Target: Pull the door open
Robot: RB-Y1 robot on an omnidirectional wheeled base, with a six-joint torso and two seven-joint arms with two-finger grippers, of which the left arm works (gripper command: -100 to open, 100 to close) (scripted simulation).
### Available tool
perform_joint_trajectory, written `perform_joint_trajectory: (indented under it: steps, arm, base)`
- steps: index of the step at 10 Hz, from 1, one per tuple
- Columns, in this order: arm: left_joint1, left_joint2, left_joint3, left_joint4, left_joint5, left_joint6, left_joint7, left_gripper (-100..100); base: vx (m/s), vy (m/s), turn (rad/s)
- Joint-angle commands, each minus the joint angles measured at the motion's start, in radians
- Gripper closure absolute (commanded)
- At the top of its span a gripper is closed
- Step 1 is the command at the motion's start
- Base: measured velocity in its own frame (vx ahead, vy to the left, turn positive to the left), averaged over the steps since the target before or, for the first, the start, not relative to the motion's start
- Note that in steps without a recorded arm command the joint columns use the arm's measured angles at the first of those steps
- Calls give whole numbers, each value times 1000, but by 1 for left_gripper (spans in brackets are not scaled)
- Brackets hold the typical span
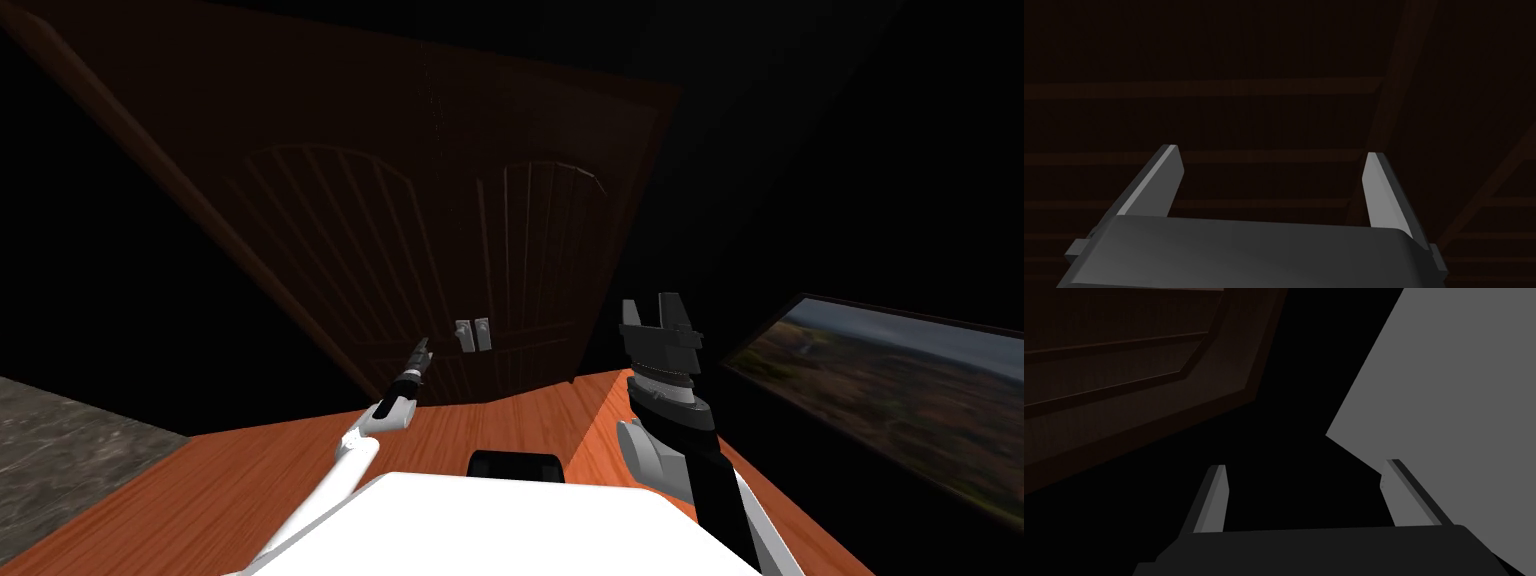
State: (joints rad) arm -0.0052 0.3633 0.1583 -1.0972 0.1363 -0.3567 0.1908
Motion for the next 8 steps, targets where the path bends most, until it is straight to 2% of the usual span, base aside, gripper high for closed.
perform_joint_trajectory:
  steps: [1, 3, 4, 5, 8]
  arm:
    - [-17, -16, -12, 1, -4, -5, -4, -100]
    - [-37, -35, -34, -8, -8, -8, -5, -100]
    - [-33, -29, -26, -4, -7, -5, -5, -100]
    - [-33, -29, -26, -4, -7, -5, -5, 100]
    - [-33, -29, -26, -4, -7, -5, -5, 100]
  base:
    - [180, -85, -129]
    - [228, -161, -157]
    - [103, -80, -14]
    - [-12, 10, 20]
    - [-30, 20, -22]
